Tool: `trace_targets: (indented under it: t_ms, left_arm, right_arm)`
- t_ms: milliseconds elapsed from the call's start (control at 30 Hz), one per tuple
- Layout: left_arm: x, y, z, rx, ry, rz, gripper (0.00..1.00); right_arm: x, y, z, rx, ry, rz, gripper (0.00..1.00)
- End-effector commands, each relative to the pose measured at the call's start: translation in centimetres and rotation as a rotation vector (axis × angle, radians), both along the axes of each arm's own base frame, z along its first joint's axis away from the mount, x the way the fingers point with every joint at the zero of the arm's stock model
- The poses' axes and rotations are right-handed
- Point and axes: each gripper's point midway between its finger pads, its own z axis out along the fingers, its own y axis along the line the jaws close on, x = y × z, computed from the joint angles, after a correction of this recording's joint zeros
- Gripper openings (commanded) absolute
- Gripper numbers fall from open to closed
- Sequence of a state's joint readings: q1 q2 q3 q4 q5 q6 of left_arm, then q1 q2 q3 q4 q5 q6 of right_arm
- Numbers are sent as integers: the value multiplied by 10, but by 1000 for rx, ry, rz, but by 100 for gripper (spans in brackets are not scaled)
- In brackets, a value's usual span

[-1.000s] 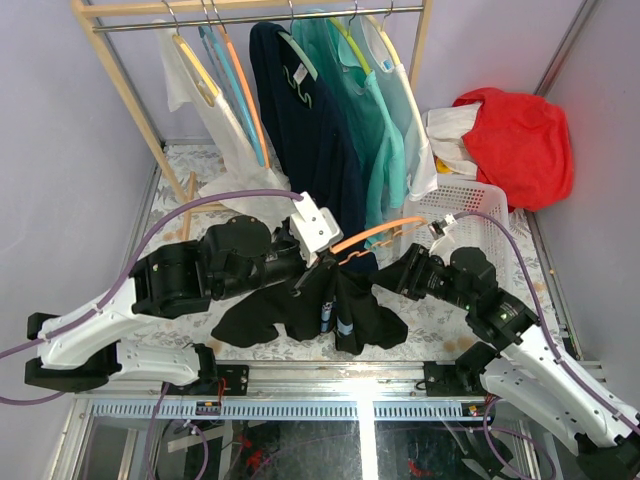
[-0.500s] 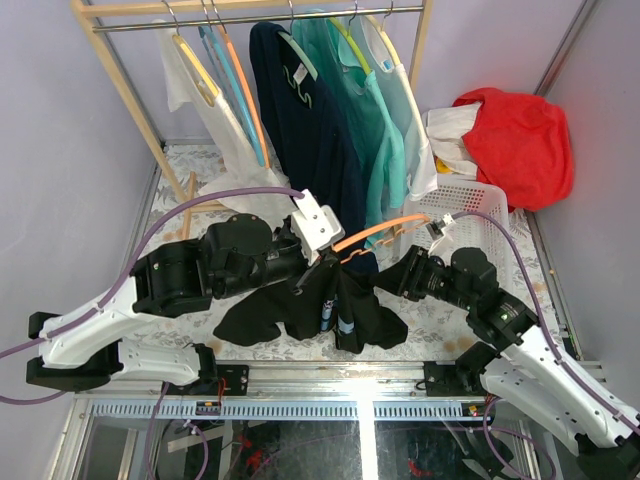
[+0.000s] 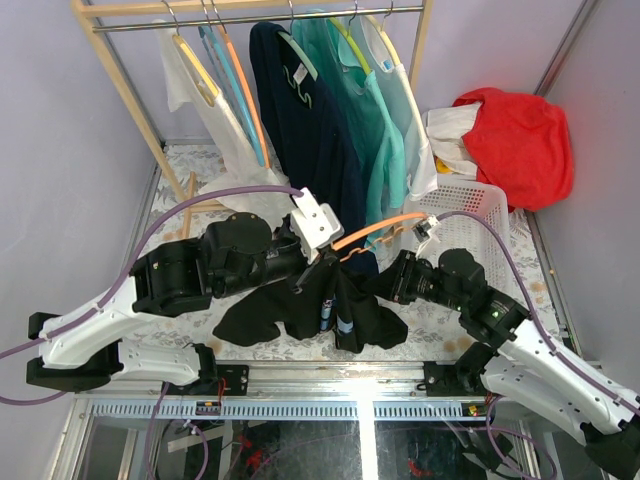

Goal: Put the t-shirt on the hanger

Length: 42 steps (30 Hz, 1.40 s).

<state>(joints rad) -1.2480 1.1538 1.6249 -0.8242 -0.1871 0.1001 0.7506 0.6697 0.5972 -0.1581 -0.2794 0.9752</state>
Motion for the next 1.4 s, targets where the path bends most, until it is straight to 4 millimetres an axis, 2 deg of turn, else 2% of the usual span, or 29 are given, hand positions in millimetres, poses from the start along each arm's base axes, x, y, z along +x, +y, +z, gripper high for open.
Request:
trace_targets:
  t_ms: [0,100,367,533,667,833,1033,1200,1367]
  left_arm:
    - [5,-2,41,-141,-43,20,0]
    - [4,3,43,-151,-46,27,0]
    - [-1,15,55,-209,-69,22,0]
    - [-8,19,71,-294,-91,-13,0]
    - [-13,16,73,-307,-90,-44,0]
    - [-24,10,73,-318,-80,-116,0]
    - [-27,10,66,-285,-53,-128,0]
    - [-29,15,60,-273,-34,-119,0]
    - [-25,25,50,-255,-25,-72,0]
  right_arm:
    - [10,-1,23,37,-68,-56,14]
    - [13,-13,19,32,-65,-125,1]
    - [8,-32,9,69,-26,-214,0]
    - [6,-26,-3,76,5,-189,0]
    - [7,-20,-4,91,10,-171,0]
    - [19,-13,15,91,-32,-178,0]
    - [39,-13,42,51,-97,-221,0]
    - [57,-30,54,33,-114,-270,0]
    - [59,-53,61,0,-134,-311,0]
